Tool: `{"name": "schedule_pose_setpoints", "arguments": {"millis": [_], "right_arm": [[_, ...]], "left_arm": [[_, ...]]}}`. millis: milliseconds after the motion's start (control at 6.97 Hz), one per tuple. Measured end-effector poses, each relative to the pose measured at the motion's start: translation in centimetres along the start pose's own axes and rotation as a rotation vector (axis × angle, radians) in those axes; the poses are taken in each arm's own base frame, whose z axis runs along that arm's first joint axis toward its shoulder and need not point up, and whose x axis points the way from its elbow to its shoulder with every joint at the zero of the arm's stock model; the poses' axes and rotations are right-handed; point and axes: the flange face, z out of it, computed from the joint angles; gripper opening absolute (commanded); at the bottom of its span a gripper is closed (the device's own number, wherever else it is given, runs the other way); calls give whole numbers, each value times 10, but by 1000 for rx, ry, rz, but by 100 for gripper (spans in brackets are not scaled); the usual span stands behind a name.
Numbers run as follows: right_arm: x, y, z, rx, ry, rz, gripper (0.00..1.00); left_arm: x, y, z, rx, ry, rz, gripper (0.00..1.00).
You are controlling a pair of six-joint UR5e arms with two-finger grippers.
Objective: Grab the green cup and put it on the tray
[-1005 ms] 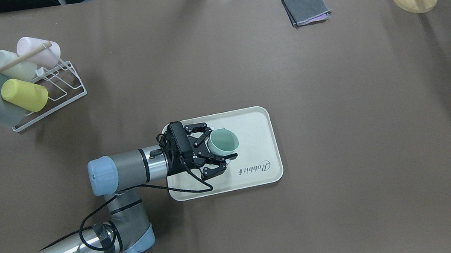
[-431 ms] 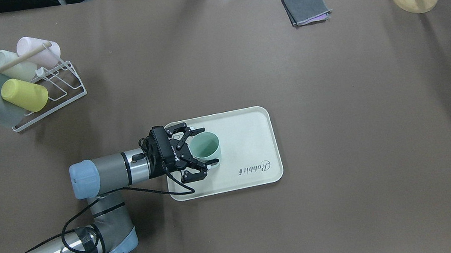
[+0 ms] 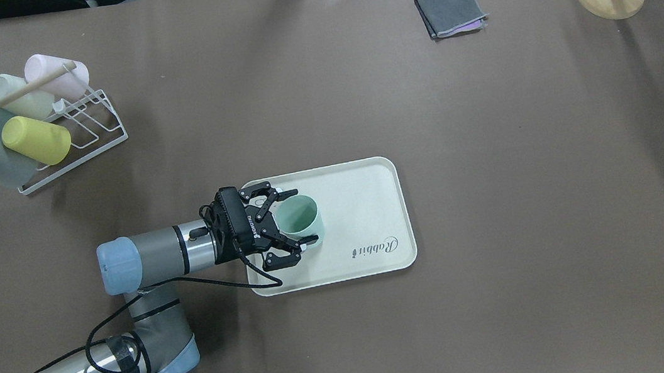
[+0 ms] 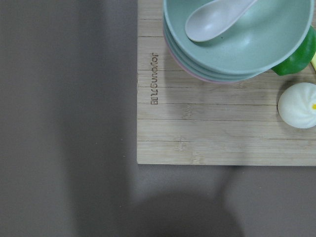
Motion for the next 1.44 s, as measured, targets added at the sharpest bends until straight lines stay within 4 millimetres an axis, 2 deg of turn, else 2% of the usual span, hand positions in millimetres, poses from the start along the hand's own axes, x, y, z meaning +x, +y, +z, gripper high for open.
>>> {"name": "schedule_pose_setpoints", "arguments": {"millis": [287,431,718,861,1148,1435], "right_arm": [[0,0,0,-1,-2,0,100],[0,0,0,-1,-2,1,100],[0,0,0,-1,-3,1,100],[0,0,0,-1,-3,1,100],[-1,0,0,0,-3,0,100],[0,0,0,0,-1,-2,100]], "left_arm": [[6,-11,1,13,8,-5,98],[9,-25,2,16,10,-9,98],[13,-66,6,-33,-11,-40,98],[1,-83,5,-91,-50,-49,98],[-48,-111,-1,-265,-190,-55,98],[-101,-124,-15,-522,-363,-90,98]]}}
